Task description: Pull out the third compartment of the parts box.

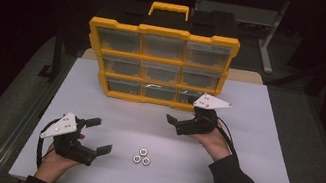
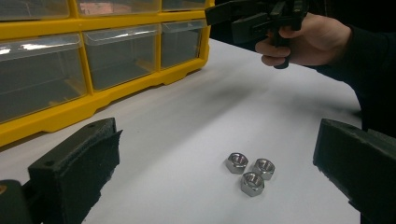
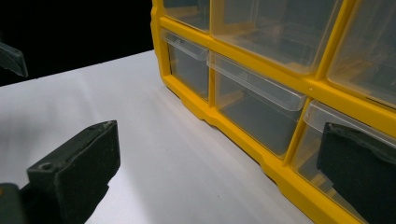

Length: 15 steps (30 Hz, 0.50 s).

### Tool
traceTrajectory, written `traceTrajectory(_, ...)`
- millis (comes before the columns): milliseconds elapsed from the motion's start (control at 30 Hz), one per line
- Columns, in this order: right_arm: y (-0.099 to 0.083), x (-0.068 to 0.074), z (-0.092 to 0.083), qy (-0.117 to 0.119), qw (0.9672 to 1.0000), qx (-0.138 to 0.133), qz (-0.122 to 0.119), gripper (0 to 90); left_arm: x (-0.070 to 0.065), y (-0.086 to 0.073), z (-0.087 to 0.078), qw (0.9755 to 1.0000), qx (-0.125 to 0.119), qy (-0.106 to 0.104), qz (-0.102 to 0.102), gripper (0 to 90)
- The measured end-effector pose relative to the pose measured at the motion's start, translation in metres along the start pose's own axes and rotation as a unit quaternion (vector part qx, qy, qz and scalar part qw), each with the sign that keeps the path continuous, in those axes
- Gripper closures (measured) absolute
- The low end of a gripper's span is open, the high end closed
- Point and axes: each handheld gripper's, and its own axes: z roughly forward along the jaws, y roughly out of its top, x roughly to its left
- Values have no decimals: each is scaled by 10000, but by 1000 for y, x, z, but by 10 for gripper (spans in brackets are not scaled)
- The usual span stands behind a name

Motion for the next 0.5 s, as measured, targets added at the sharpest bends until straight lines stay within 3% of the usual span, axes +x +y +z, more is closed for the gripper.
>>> traceTrajectory(500,7,-2,11,-21,10000,-2,-77,0,0,0,-1,10000,-34,6,-14,0)
